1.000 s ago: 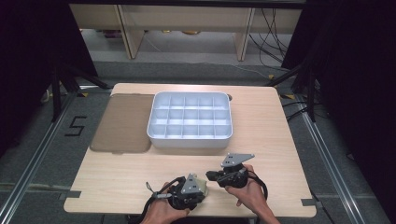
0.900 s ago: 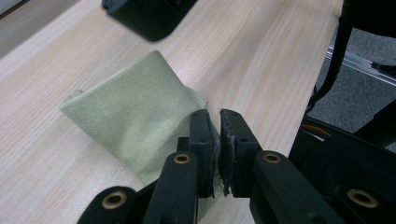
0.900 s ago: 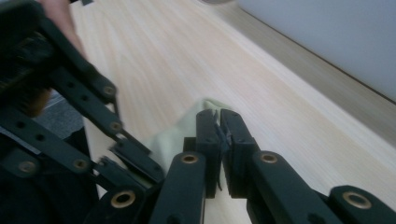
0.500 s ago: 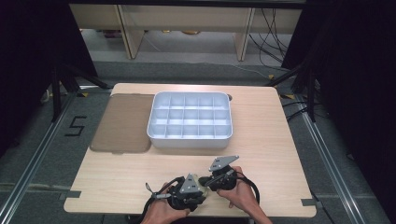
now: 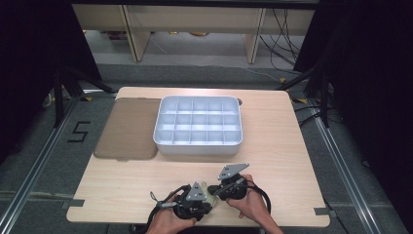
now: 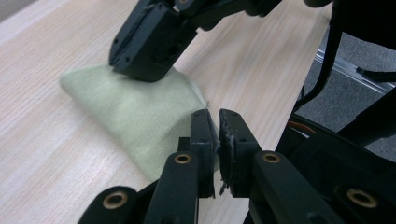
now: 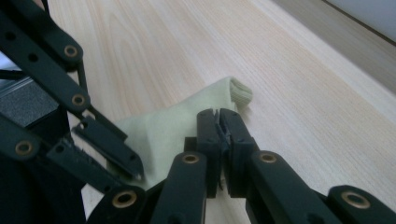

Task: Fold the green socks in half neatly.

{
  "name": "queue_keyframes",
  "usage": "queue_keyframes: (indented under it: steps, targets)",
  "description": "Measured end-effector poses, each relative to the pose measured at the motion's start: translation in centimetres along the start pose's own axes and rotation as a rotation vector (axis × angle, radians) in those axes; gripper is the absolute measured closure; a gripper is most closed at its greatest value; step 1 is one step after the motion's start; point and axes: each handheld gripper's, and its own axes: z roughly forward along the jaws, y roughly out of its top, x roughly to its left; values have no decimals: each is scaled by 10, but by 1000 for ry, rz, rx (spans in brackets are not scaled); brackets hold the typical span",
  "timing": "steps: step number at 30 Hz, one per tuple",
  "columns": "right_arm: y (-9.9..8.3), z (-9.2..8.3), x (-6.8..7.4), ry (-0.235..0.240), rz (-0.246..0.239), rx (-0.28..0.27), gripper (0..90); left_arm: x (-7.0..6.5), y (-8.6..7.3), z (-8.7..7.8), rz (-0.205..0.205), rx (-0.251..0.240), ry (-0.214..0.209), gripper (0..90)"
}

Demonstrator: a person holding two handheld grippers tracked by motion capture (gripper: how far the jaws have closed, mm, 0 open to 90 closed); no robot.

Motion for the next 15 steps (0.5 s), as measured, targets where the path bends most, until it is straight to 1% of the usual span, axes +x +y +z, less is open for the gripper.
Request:
queue_keyframes:
  steps: [1, 2, 3, 4, 5, 6, 7, 8, 9, 10, 11, 12, 13, 14, 15]
  targets:
    - [0, 0, 0, 0, 0, 1, 876, 2, 0, -1, 19, 1, 19, 834]
    - [0, -1, 0, 4, 8, 3, 875, 2, -1, -2, 4, 1, 12, 833]
    - [-1, -2, -1, 6, 5, 5, 873, 3, -2, -2, 16, -4, 20, 833]
    - [-1, -2, 0, 10, 18, 8, 869, 3, -3, -2, -4, -6, 14, 834]
    - [-1, -3, -1, 6, 6, 6, 862, 4, -3, -2, 15, -4, 24, 834]
    - [-1, -4, 0, 10, 16, 10, 853, 4, -3, -3, 18, 0, 27, 834]
    - [-2, -5, 2, 5, 20, 15, 843, 4, -3, -3, 22, 3, 23, 833]
    - [-1, -6, 2, -2, 9, 16, 829, 4, -3, -3, 30, 0, 27, 832]
    - [-1, -7, 2, -4, -18, 18, 810, 2, -4, -3, 7, -5, 33, 831]
    - [-1, -8, 3, -13, -14, 21, 779, 4, -4, -4, 37, 2, 34, 830]
    - [-1, -11, 6, -22, 11, 34, 746, 4, -5, -4, 35, 0, 34, 829]
    - [0, -13, 3, -36, -33, 15, 685, 4, -6, -4, 33, -1, 33, 830]
    - [0, -16, 5, -51, 18, 16, 647, 4, -6, -4, 34, -1, 34, 831]
    - [1, -18, 4, -57, 26, 7, 608, 4, -5, -4, 44, 0, 33, 831]
    - [2, -19, 3, -57, 51, 1, 558, 2, -5, -3, 17, -4, 35, 831]
